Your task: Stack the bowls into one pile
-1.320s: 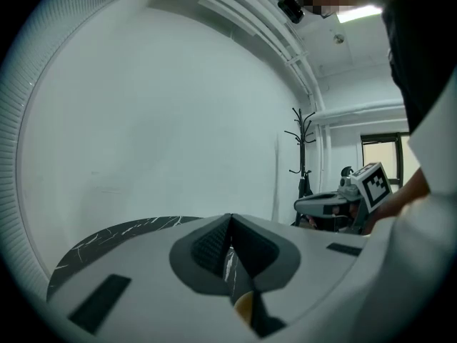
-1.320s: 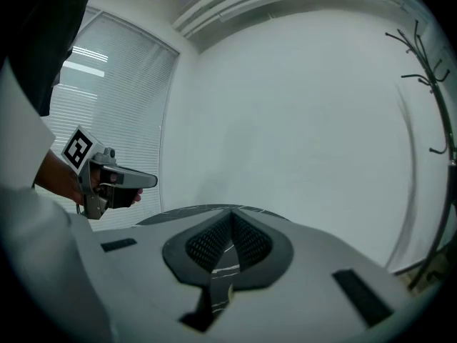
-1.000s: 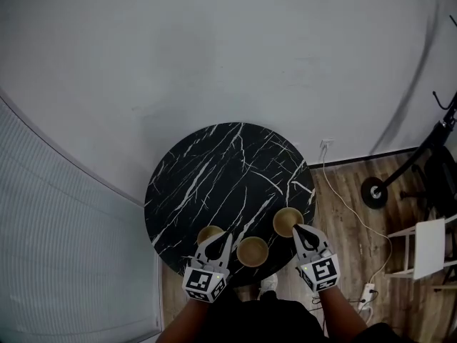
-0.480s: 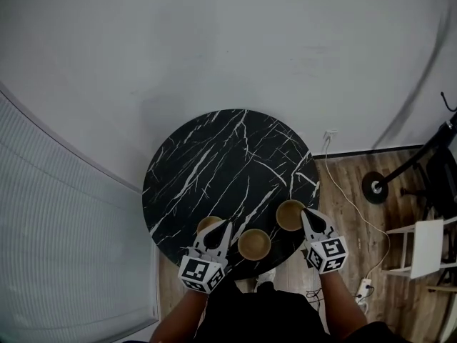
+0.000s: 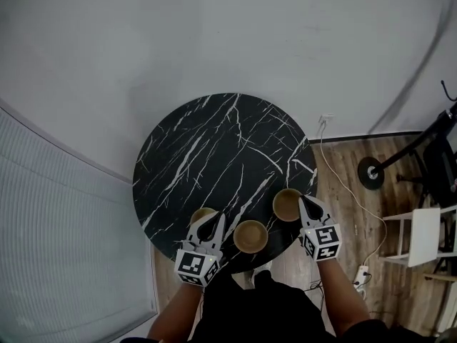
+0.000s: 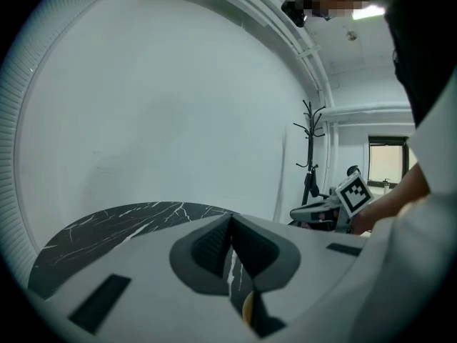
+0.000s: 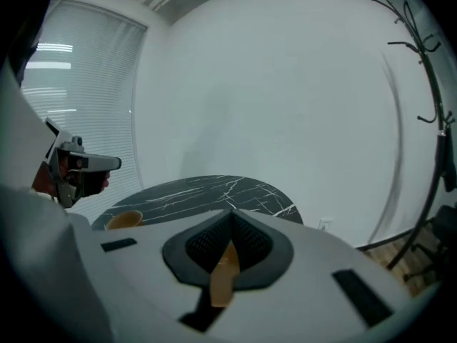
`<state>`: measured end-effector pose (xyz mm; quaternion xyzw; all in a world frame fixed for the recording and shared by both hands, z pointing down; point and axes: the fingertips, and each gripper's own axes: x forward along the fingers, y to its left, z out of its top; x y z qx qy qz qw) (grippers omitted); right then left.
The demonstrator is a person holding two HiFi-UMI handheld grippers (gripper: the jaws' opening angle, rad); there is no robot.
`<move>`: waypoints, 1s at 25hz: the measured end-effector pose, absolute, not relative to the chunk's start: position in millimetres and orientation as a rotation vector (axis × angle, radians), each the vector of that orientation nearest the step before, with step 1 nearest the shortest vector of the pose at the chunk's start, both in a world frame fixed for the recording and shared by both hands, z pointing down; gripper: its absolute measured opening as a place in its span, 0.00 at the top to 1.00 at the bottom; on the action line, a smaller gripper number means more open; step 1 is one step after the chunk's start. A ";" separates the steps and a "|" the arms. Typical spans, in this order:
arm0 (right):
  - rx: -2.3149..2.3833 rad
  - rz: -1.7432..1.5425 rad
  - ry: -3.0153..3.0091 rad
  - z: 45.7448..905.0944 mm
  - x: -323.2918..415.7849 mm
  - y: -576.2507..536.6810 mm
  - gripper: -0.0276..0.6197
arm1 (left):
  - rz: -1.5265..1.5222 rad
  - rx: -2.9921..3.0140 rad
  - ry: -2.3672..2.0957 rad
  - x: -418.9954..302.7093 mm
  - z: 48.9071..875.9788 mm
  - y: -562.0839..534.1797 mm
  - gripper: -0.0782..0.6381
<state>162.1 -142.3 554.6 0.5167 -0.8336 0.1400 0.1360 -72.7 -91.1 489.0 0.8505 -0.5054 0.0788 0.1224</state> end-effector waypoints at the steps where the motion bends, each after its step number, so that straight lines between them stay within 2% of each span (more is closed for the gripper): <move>1: 1.512 0.391 -2.389 558.9 164.7 -142.7 0.94 | 0.226 2.485 -1.467 -71.0 490.8 -91.7 0.87; 4: 1.536 0.389 -2.322 574.4 171.1 -142.1 0.94 | 0.214 2.497 -1.429 -62.8 494.6 -91.8 0.87; 7: 1.528 0.448 -2.265 593.8 174.5 -142.3 0.80 | 0.207 2.503 -1.402 -56.8 497.6 -92.3 0.87; 15: 1.526 0.648 -2.129 646.7 184.8 -139.8 0.68 | 0.217 2.497 -1.387 -58.1 504.0 -87.8 0.87; 21: 1.561 0.704 -2.072 663.2 189.9 -142.5 0.68 | 0.223 2.476 -1.398 -67.8 508.6 -81.5 0.87; 25: 1.559 0.728 -2.047 669.5 190.4 -144.6 0.73 | 0.227 2.469 -1.392 -71.2 510.4 -78.1 0.87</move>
